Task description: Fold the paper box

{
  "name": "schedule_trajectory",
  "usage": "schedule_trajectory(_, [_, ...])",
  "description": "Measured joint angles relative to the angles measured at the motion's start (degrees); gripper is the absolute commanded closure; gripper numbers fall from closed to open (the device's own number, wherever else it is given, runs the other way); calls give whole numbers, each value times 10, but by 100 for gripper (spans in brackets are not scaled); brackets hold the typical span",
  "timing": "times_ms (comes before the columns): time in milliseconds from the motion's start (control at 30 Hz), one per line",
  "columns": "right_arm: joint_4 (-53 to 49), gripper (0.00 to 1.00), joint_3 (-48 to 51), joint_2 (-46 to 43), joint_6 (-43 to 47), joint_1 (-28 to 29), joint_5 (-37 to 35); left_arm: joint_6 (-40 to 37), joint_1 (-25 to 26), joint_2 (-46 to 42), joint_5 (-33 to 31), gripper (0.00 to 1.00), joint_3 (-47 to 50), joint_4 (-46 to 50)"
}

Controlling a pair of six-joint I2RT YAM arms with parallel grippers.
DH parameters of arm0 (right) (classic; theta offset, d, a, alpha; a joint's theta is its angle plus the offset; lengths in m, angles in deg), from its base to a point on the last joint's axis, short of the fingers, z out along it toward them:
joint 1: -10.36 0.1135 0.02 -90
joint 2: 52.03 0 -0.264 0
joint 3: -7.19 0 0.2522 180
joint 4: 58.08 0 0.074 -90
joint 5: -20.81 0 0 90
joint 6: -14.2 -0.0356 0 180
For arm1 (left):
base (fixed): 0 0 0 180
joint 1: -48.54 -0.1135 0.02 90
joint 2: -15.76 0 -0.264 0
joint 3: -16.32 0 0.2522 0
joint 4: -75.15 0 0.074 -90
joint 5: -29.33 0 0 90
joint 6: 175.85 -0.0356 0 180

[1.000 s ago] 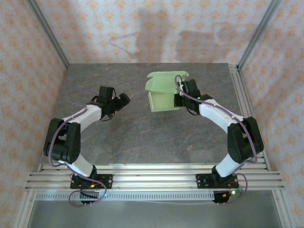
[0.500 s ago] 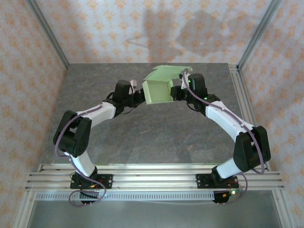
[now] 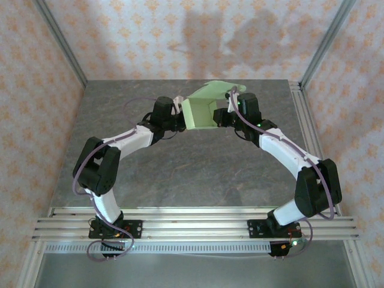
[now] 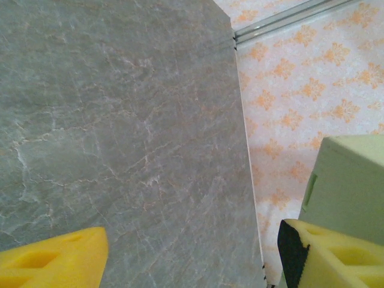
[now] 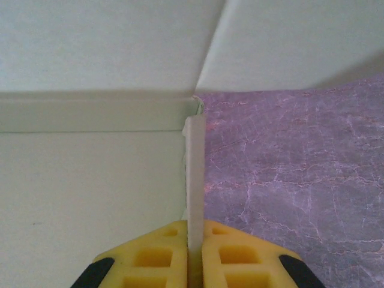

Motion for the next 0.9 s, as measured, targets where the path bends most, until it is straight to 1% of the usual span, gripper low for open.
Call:
schedule_trajectory(200, [16, 89, 0, 0, -1, 10, -3, 27, 7, 20, 3, 24, -4, -14])
schedule_trajectory(333, [18, 89, 0, 0, 10, 20, -19, 54, 7, 32, 8, 24, -9, -27])
schedule_trajectory(700, [36, 88, -6, 5, 60, 48, -111, 93, 5, 43, 12, 24, -35, -23])
schedule_trajectory(900, [41, 90, -15, 17, 75, 65, -150, 106, 2, 44, 5, 24, -38, -17])
